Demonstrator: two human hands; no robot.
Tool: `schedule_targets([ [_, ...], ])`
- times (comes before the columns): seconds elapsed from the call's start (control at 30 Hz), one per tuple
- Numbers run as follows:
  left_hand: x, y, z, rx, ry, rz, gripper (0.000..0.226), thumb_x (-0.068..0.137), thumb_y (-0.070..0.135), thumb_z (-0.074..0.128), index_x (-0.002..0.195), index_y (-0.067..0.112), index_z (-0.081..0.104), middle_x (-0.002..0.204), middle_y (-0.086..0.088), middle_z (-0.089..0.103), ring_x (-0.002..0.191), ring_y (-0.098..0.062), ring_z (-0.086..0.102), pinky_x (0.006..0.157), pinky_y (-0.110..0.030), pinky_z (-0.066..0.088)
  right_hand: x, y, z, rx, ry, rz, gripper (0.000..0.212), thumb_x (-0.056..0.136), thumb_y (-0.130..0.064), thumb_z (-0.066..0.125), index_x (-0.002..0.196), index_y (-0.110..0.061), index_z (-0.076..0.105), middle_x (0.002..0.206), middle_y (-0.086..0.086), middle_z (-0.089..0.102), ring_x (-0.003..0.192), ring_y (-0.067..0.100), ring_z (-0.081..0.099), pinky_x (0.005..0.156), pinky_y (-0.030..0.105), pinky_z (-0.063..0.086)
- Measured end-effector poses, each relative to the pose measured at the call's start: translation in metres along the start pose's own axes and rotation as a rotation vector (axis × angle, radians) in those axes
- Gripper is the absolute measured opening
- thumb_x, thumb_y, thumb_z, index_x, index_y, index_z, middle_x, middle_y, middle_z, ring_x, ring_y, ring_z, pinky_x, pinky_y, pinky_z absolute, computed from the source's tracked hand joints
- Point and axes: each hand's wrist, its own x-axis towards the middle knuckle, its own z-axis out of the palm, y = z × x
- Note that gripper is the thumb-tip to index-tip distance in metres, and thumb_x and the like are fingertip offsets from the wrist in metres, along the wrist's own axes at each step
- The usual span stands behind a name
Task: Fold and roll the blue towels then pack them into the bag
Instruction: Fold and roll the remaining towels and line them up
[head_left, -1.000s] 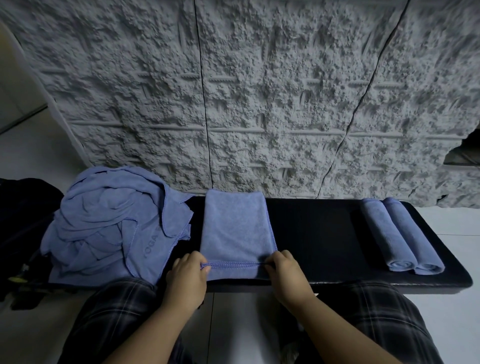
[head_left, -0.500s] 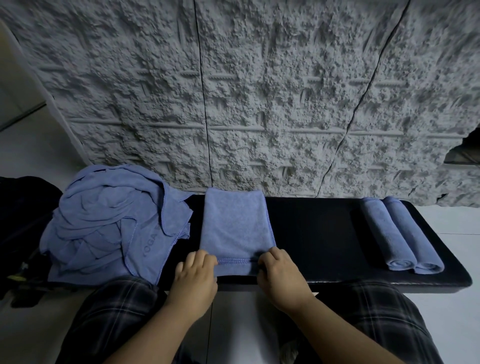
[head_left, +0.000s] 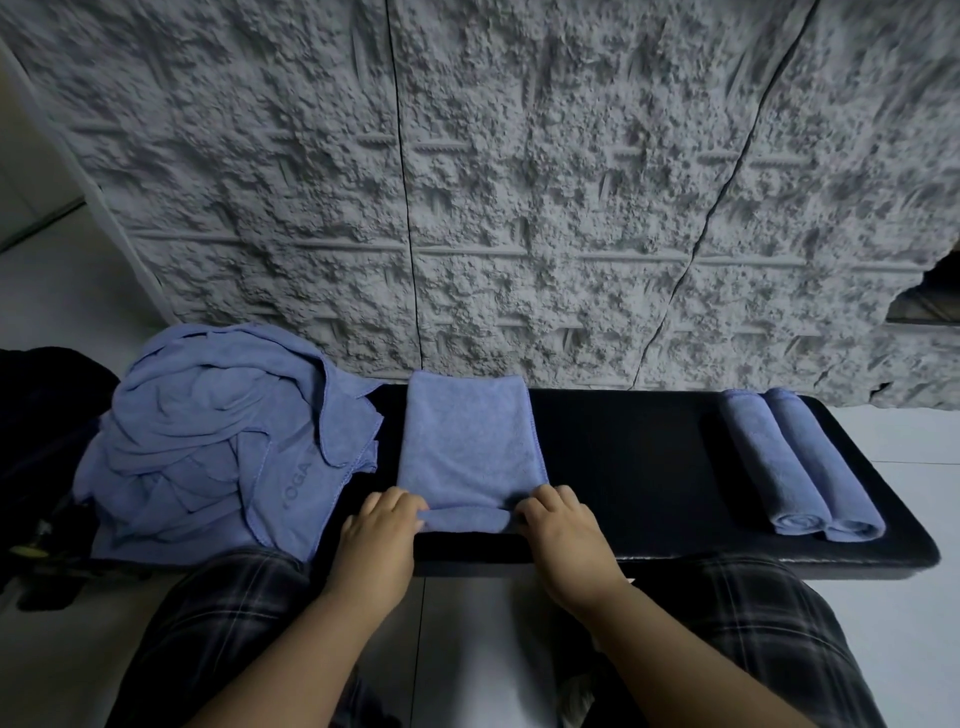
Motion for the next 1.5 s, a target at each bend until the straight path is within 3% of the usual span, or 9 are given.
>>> schedule_targets([
  [0.2, -0.003, 0.005, -0.006, 0.014, -0.09, -0.012, 0.024, 0.1, 0.016, 0.031, 0.112, 0.022, 0.051, 0.106, 0.011, 0.05, 0.102, -0.014, 0.04, 0.075, -0.026, 0.022, 0.0, 0.007, -0.014, 0.026, -0.173, 0.038, 0.029, 0.1, -0.031, 0.035, 0.115, -0.025, 0.058, 0.115, -0.007, 0.055, 0.107, 0.015, 0.045, 0.09, 0.033, 0.032],
  [0.33, -0.002, 0.009, -0.007, 0.041, -0.046, -0.116, 0.013, 0.095, 0.021, 0.051, 0.089, 0.013, 0.059, 0.087, -0.002, 0.06, 0.088, -0.026, 0.051, 0.068, -0.032, 0.03, 0.002, 0.003, -0.015, 0.123, -0.162, 0.125, 0.023, 0.101, -0.03, 0.034, 0.108, -0.023, 0.055, 0.108, -0.005, 0.059, 0.099, 0.017, 0.047, 0.086, 0.034, 0.032],
  [0.47, -0.001, 0.008, -0.01, 0.078, 0.048, -0.131, 0.035, 0.063, 0.02, 0.084, 0.065, 0.013, 0.05, 0.061, -0.004, 0.053, 0.061, -0.029, 0.053, 0.047, -0.034, 0.041, 0.004, -0.001, -0.012, 0.134, -0.063, 0.203, 0.017, 0.099, -0.03, 0.039, 0.1, -0.019, 0.052, 0.1, -0.004, 0.057, 0.093, 0.017, 0.047, 0.079, 0.033, 0.036],
  [0.53, 0.002, 0.011, -0.015, 0.113, 0.085, -0.089, 0.038, 0.057, 0.014, 0.085, 0.066, 0.013, 0.049, 0.065, -0.004, 0.051, 0.062, -0.028, 0.052, 0.049, -0.036, 0.043, 0.004, -0.005, -0.01, 0.016, 0.079, 0.167, 0.005, 0.09, -0.023, 0.057, 0.091, -0.018, 0.055, 0.092, -0.002, 0.052, 0.085, 0.02, 0.048, 0.068, 0.031, 0.034],
  [0.6, 0.002, 0.015, -0.015, 0.124, 0.109, -0.005, 0.044, 0.047, -0.006, 0.081, 0.064, 0.015, 0.047, 0.066, -0.002, 0.047, 0.061, -0.026, 0.05, 0.048, -0.036, 0.042, 0.003, -0.008, -0.006, -0.066, 0.166, 0.071, 0.026, 0.064, -0.008, 0.077, 0.076, -0.018, 0.055, 0.078, -0.001, 0.051, 0.068, 0.021, 0.049, 0.054, 0.029, 0.033],
  [0.73, -0.002, 0.022, -0.005, 0.093, 0.114, 0.095, 0.05, 0.032, -0.018, 0.073, 0.064, 0.015, 0.053, 0.068, -0.001, 0.049, 0.06, -0.023, 0.052, 0.046, -0.032, 0.044, -0.003, -0.019, 0.002, -0.026, 0.172, -0.06, 0.039, 0.046, 0.006, 0.079, 0.073, -0.014, 0.06, 0.074, 0.002, 0.056, 0.061, 0.017, 0.051, 0.051, 0.023, 0.043],
  [0.93, -0.005, 0.022, 0.001, 0.108, 0.048, 0.082, 0.039, 0.053, 0.022, 0.085, 0.081, 0.016, 0.058, 0.083, 0.002, 0.058, 0.079, -0.022, 0.059, 0.057, -0.035, 0.048, -0.003, -0.016, 0.011, -0.004, 0.159, -0.043, 0.03, 0.065, -0.017, 0.037, 0.083, -0.012, 0.06, 0.081, 0.003, 0.054, 0.068, 0.019, 0.049, 0.062, 0.027, 0.047],
  [1.27, 0.005, 0.011, -0.001, 0.057, 0.065, 0.106, 0.047, 0.053, 0.0, 0.086, 0.09, 0.016, 0.063, 0.084, 0.005, 0.063, 0.077, -0.019, 0.064, 0.054, -0.032, 0.05, 0.002, -0.007, 0.004, -0.017, 0.088, -0.027, 0.04, 0.061, -0.002, 0.078, 0.098, -0.011, 0.064, 0.09, 0.002, 0.062, 0.074, 0.019, 0.059, 0.06, 0.026, 0.051],
  [1.5, 0.005, 0.007, -0.002, -0.01, -0.013, 0.037, 0.019, 0.092, 0.013, 0.054, 0.11, 0.015, 0.061, 0.103, 0.0, 0.062, 0.097, -0.025, 0.055, 0.075, -0.032, 0.032, 0.004, -0.002, -0.008, 0.086, -0.04, -0.008, 0.025, 0.093, -0.015, 0.045, 0.117, -0.015, 0.054, 0.111, 0.001, 0.059, 0.095, 0.022, 0.049, 0.084, 0.034, 0.042],
])
